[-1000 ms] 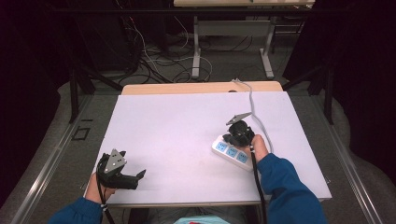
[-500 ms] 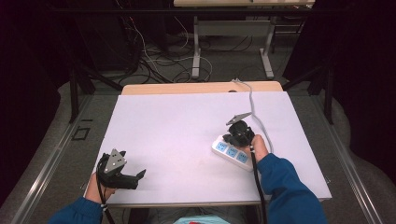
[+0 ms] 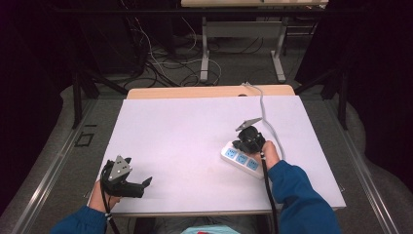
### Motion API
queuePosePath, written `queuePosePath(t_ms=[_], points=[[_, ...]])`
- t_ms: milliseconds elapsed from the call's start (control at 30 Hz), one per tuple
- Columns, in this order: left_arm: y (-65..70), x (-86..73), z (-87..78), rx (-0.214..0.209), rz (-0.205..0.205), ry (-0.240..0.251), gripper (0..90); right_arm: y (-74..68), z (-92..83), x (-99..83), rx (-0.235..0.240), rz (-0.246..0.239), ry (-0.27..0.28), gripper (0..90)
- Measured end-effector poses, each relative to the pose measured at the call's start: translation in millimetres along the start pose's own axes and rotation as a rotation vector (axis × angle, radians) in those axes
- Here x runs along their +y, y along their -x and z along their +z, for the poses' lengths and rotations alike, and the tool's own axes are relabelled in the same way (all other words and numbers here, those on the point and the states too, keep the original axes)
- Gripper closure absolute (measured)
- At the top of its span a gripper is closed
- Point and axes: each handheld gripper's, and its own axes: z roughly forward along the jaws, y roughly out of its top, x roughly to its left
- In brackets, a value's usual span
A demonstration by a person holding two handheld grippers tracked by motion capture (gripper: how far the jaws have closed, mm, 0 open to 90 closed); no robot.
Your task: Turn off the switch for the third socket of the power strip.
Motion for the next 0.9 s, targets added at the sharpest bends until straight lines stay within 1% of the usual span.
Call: queuePosePath(t_ms=[100,133,200,333,400,433,500,567,633,667,700,767,833,867,900], points=[[0.1,-0.1,-0.1,0.0,0.0,0.0,0.6,0.5,-0.9,0.2,0.0,0.002,-0.011,90.0],[-0.1,-0.1,0.1,-0.001,0.0,0.0,0.6,0.5,-0.3,0.0,-0.001,0.0,-0.001,90.0],[0.0,-0.1,0.3,-0.001,-0.001,0.0,0.6,0.8,-0.7,-0.2,0.006,-0.012,-0.004,90.0],[-0.1,-0.1,0.1,0.0,0.0,0.001,0.6,0.3,-0.3,0.0,-0.002,0.001,-0.003,90.0],[-0.1,0.0,0.1,0.0,0.001,-0.001,0.6,0.2,-0.2,0.0,-0.002,-0.002,0.0,90.0],[0.1,-0.1,0.1,-0.002,0.0,-0.001,0.6,0.1,-0.6,0.0,0.006,-0.004,-0.005,90.0],[0.2,0.0,0.3,-0.003,0.001,-0.003,0.6,0.1,-0.3,-0.1,0.006,-0.005,0.0,90.0],[0.3,-0.1,0.3,-0.003,0.0,-0.002,0.6,-0.3,-0.7,0.1,0.005,-0.003,-0.006,90.0],[0.1,-0.1,0.3,-0.002,0.0,-0.003,0.7,-1.0,-0.9,0.5,0.001,-0.009,-0.011,90.0],[0.0,-0.1,0.4,-0.002,0.002,-0.002,0.6,-0.9,0.7,0.5,-0.004,-0.024,0.006,90.0],[1.1,-0.5,1.1,-0.007,-0.013,0.002,0.6,-1.3,0.1,0.7,-0.003,-0.018,-0.005,90.0],[1.2,-0.2,0.6,-0.01,-0.009,-0.003,0.6,-0.8,0.6,0.5,-0.003,-0.025,0.005,90.0],[0.2,0.0,0.1,-0.001,0.002,-0.001,0.6,-1.3,0.5,0.5,-0.008,-0.022,0.005,90.0],[0.0,0.0,0.1,-0.002,0.004,-0.002,0.6,-2.1,-0.1,0.3,-0.008,-0.01,-0.003,90.0],[0.1,-0.1,0.0,-0.001,0.001,-0.001,0.6,-0.9,0.4,0.3,-0.006,-0.027,0.006,90.0]])
